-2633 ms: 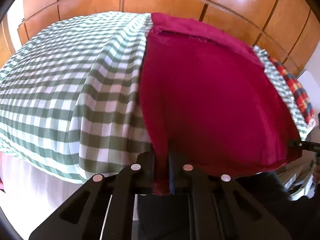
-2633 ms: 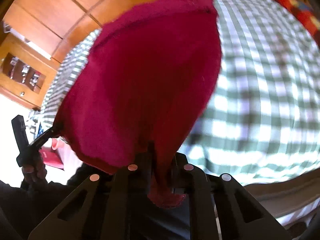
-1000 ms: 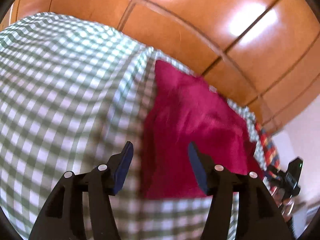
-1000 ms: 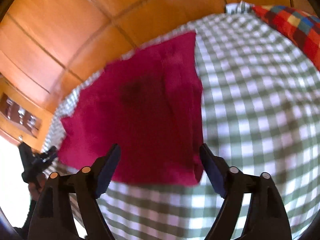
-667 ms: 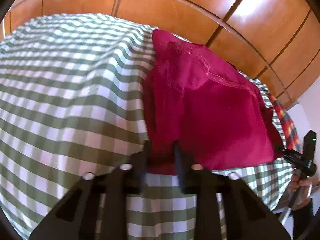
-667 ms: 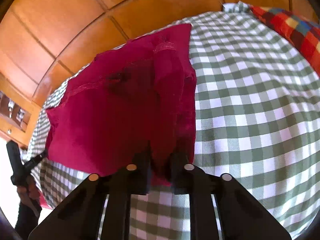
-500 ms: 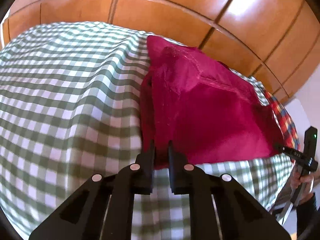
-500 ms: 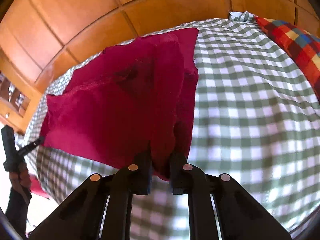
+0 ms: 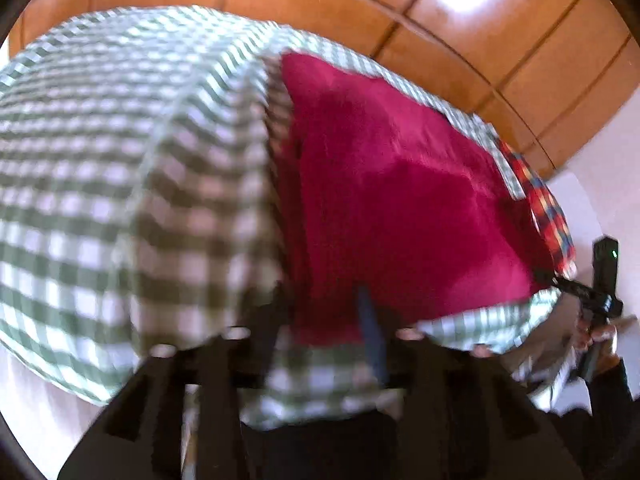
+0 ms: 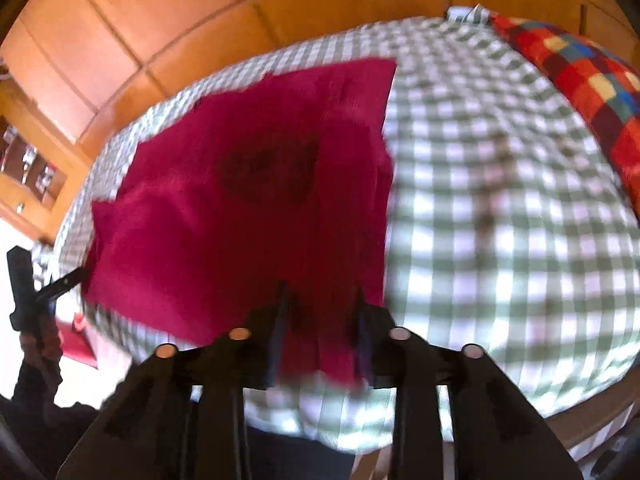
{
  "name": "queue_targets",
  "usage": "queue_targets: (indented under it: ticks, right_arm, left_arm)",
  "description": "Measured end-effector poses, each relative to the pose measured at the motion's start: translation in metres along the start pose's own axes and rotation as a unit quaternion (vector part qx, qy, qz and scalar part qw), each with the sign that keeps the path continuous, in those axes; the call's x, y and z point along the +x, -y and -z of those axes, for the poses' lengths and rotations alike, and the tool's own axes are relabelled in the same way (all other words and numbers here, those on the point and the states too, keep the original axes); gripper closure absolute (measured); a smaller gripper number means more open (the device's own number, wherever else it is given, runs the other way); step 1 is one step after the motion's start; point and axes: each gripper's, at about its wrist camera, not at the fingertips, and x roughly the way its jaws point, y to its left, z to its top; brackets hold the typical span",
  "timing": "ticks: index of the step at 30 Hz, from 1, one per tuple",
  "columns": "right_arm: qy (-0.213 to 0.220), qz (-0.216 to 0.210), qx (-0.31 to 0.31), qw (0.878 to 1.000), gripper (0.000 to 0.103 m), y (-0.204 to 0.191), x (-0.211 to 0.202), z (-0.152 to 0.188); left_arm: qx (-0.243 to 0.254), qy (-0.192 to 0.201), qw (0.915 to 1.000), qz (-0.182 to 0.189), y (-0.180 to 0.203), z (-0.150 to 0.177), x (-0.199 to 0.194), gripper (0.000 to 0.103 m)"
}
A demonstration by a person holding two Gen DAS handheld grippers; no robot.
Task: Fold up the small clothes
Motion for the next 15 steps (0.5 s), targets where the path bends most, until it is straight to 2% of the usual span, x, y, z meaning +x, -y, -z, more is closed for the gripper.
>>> queue_targets:
  ticks: [3,5,8,10,11,12,13,15]
  right_arm:
    - [0.030,0.029,0.010,0.999,0.054,0.006,0.006,-0.027]
    - [0.034,0.040,0.013,0.999,0.054,0.008,0.014,-0.040]
    - [0.026,0.051,0.012,0.998,0.054,0.009,0.031,-0.053]
    - [0.020,0.054,0.005,0.998,0.065,0.006,0.038,-0.057]
    - [0.015,0.055,-0.002,0.998,0.076,0.003,0.041,-0.058]
    - [0.014,0.056,-0.007,0.998,0.086,0.001,0.041,-0.057]
    - [0.014,0.058,-0.013,0.998,0.092,-0.001,0.041,-0.057]
    - [0.022,0.067,-0.030,0.997,0.095,-0.008,0.031,-0.053]
  left_arm:
    - [0.006,0.029,0.9996,0.001,-0.001,-0.026,0.000,0.054]
    - [0.016,0.044,0.9989,-0.005,0.001,-0.046,0.008,0.052]
    - [0.028,0.042,0.9987,-0.001,0.006,-0.064,0.025,0.048]
    - [0.035,0.032,0.9989,0.003,0.010,-0.073,0.039,0.050]
    - [0.040,0.027,0.9988,0.006,0.014,-0.075,0.045,0.057]
    - [0.051,0.018,0.9985,0.010,0.017,-0.077,0.052,0.078]
    - [0.060,0.015,0.9981,0.009,0.021,-0.076,0.054,0.085]
    - [0.075,0.026,0.9968,0.005,0.028,-0.073,0.051,0.093]
